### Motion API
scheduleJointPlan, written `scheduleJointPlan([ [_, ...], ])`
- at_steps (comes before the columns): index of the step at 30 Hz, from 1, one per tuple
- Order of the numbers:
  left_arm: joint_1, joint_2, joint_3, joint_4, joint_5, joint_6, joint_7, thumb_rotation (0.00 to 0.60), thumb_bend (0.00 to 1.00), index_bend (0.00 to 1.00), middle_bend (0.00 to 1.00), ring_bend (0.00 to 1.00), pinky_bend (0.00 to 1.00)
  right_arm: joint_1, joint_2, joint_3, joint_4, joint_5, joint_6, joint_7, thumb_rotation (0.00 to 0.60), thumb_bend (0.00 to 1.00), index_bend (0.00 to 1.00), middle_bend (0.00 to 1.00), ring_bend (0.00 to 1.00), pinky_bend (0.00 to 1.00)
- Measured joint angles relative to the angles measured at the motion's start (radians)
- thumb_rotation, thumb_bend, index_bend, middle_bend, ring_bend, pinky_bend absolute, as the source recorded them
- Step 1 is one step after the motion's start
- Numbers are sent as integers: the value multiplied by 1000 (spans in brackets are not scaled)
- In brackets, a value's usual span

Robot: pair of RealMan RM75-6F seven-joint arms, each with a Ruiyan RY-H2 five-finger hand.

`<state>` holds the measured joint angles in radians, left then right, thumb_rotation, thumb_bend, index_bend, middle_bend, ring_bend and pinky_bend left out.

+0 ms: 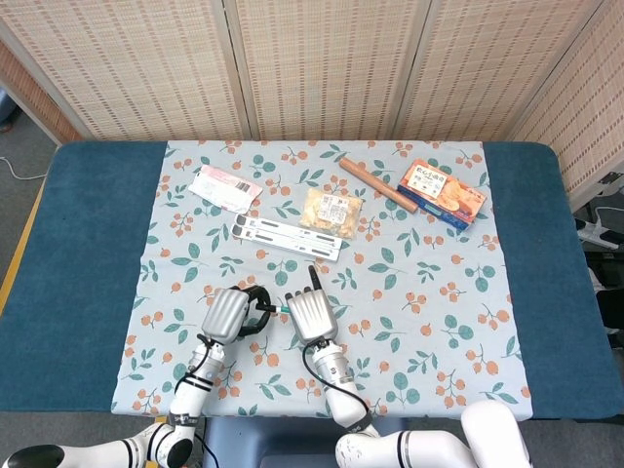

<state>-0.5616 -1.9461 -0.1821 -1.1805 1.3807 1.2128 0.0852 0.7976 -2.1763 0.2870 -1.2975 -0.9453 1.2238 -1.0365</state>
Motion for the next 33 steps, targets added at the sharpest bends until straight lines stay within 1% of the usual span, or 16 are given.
scheduleJointPlan([
  [4,1,0,-7,14,3,12,-23,600,898,825,986,697,602,-1,4,3,-8,4,0,-1,600,362,983,849,478,13],
  [8,4,-5,-12,31,7,30,-48,600,912,831,991,702,600,-1,8,4,-15,5,2,-3,600,362,982,849,478,13],
  [11,5,-8,-18,46,14,49,-54,600,929,835,993,709,570,-1,11,10,-23,5,5,-1,600,362,983,849,478,13],
  [18,3,-15,-23,88,42,93,-68,600,932,835,992,710,561,0,26,14,-41,13,13,-22,600,362,983,849,478,13],
  [22,4,-10,-33,106,35,100,-69,600,845,802,944,701,533,-3,49,1,-52,15,19,-41,600,363,982,849,478,15],
  [24,6,-4,-35,108,22,87,-69,600,763,731,866,665,498,-8,61,-7,-59,15,21,-44,600,363,982,849,478,17],
  [26,8,9,-33,105,11,64,-67,600,660,608,724,588,457,-12,68,-12,-63,10,25,-39,600,362,964,849,478,18],
  [27,9,16,-31,101,6,53,-66,600,634,565,674,558,448,-15,73,-17,-64,4,28,-35,600,362,917,845,473,19],
  [28,11,28,-27,94,1,40,-63,600,599,492,590,508,434,-18,77,-20,-65,1,30,-32,600,361,841,825,462,19],
  [29,12,37,-25,86,-2,32,-62,600,578,429,520,462,425,-20,83,-24,-68,-1,30,-30,600,361,720,773,440,19],
  [30,13,46,-23,76,-5,26,-61,600,564,371,457,417,417,-23,91,-27,-76,-2,30,-27,600,361,589,695,411,17],
  [31,14,58,-21,60,-8,20,-60,600,557,335,417,389,412,-26,98,-29,-85,-3,30,-24,600,360,510,639,391,14],
  [32,16,65,-19,47,-10,15,-60,600,543,283,355,348,408,-29,107,-31,-96,-6,30,-21,600,353,393,548,356,8],
  [33,17,74,-17,32,-11,11,-61,600,526,247,306,311,407,-33,122,-35,-114,-12,31,-16,600,345,316,493,328,4],
])
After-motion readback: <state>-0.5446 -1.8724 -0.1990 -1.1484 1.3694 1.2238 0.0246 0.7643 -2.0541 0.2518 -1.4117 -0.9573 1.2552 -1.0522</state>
